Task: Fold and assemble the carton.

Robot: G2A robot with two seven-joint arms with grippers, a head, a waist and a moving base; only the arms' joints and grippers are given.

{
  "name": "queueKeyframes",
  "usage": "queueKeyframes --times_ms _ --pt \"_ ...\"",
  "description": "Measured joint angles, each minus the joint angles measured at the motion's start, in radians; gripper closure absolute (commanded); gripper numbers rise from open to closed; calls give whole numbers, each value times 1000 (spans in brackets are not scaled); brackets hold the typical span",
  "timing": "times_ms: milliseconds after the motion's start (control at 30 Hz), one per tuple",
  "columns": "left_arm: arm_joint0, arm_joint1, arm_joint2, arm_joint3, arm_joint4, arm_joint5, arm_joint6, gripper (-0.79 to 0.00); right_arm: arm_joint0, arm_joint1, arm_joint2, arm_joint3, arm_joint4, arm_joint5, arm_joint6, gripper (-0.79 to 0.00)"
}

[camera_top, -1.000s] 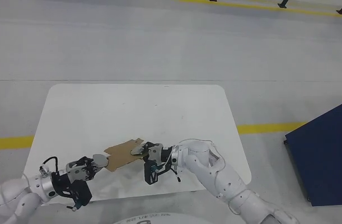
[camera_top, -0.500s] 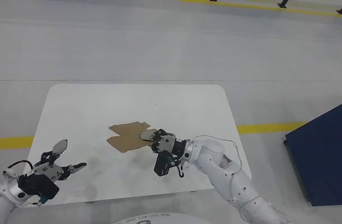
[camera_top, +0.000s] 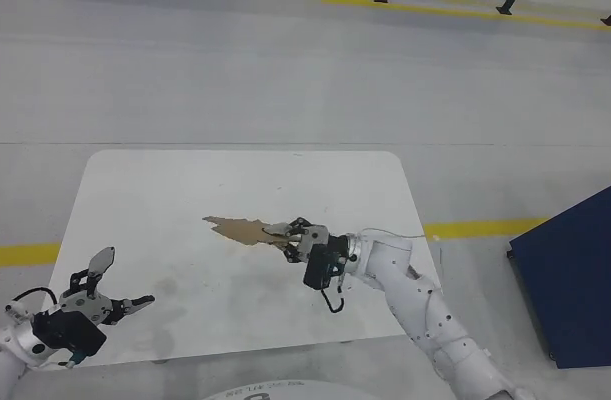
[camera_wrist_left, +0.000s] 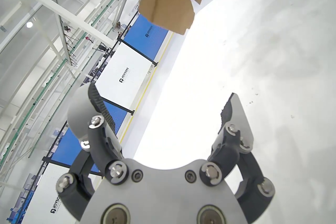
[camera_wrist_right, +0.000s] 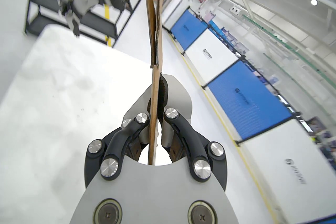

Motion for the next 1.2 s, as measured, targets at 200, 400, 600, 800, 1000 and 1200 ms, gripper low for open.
queueKeyframes --times_ms 200,400,600,800,1000,1200 --pt "0 0 0 0 0 0 0 -785 121 30 113 146 261 -263 17 0" --pt "0 0 0 0 0 0 0 -785 136 81 156 144 566 -258 139 0" --pt "0 0 0 0 0 0 0 -785 127 84 170 135 630 -258 166 0" --pt "0 0 0 0 0 0 0 -785 127 84 170 135 629 -258 166 0" --pt "0 0 0 0 0 0 0 -785 133 86 130 162 765 -258 209 0" --pt "0 0 0 0 0 0 0 -785 160 110 111 165 1011 -258 340 0"
